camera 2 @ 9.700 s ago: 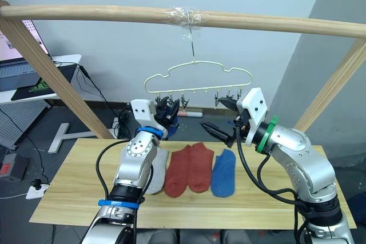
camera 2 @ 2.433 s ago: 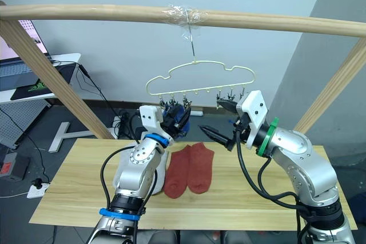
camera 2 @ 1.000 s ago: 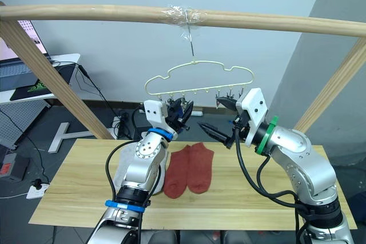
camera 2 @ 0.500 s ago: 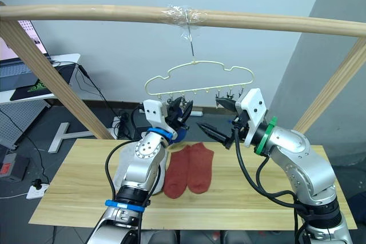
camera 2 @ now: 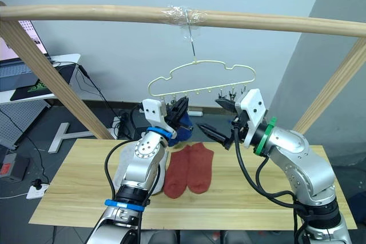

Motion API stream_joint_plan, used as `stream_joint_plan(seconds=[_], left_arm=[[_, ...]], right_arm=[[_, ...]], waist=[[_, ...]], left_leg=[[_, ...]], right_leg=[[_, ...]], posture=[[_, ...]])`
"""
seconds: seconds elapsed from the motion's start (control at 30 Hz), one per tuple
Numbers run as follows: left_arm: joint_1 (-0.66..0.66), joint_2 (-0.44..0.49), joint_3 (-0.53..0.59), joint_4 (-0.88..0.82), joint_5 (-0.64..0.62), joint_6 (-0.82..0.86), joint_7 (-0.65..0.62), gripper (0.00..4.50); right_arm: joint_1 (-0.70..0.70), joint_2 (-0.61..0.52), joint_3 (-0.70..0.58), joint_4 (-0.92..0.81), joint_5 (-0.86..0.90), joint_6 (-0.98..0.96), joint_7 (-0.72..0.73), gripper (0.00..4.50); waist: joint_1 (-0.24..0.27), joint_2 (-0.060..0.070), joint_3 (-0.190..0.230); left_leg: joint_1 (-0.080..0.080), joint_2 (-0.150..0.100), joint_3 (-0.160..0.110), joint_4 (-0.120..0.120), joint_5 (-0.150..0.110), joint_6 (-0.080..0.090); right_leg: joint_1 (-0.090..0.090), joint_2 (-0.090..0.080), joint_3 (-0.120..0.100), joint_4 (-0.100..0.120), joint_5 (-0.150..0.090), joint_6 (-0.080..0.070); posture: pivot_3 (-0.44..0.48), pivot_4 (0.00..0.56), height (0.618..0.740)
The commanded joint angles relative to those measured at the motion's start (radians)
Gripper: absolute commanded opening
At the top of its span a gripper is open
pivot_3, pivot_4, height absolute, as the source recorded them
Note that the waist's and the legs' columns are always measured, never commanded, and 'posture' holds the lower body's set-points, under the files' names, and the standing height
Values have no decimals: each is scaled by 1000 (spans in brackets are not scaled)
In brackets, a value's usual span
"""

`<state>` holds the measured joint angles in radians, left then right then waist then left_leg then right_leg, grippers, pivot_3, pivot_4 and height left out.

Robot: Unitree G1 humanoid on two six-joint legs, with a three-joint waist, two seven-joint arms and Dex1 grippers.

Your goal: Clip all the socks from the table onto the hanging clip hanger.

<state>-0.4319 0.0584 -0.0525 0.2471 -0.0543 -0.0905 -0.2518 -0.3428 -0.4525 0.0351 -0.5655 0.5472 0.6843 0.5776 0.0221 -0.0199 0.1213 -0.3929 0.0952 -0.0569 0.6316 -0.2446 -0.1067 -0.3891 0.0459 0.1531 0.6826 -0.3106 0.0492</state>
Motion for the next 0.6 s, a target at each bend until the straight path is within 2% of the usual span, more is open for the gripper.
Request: stream_joint_plan(seconds=[0.03,0.13,0.27,0.4,0.5,0.6], left_arm=[[-23,3,12,-23,-14,9,-3,13],[-19,8,17,-36,-29,22,-12,13],[-19,30,37,-57,-54,50,-31,13],[5,48,39,-76,-60,60,-43,13],[17,48,34,-96,-58,76,-44,13],[24,44,32,-115,-48,83,-31,13]], right_arm=[[13,27,39,15,-39,-12,-43,4500],[46,9,179,107,-204,-41,-88,4500],[82,130,269,353,-324,-97,-192,4500],[5,225,365,642,-468,-241,-219,4500],[-61,322,336,854,-482,-286,-252,4500],[-111,362,321,1009,-517,-351,-267,4500]], waist=[[0,0,0],[-1,-1,-1],[-2,-1,-2],[-6,-1,-2],[-3,-1,-2],[0,-1,-2]], left_leg=[[1,0,0,0,0,0],[1,0,0,0,0,0],[2,0,0,0,0,0],[2,0,1,0,0,0],[3,0,1,1,0,0],[4,0,1,1,0,0]], right_leg=[[0,0,0,0,0,0],[1,0,0,0,0,0],[1,0,0,1,0,0],[1,0,0,2,0,0],[0,0,0,4,0,0],[1,0,0,7,0,0]], posture=[[47,88,740],[47,88,740],[69,90,740],[81,89,740],[89,88,740],[111,89,740]])
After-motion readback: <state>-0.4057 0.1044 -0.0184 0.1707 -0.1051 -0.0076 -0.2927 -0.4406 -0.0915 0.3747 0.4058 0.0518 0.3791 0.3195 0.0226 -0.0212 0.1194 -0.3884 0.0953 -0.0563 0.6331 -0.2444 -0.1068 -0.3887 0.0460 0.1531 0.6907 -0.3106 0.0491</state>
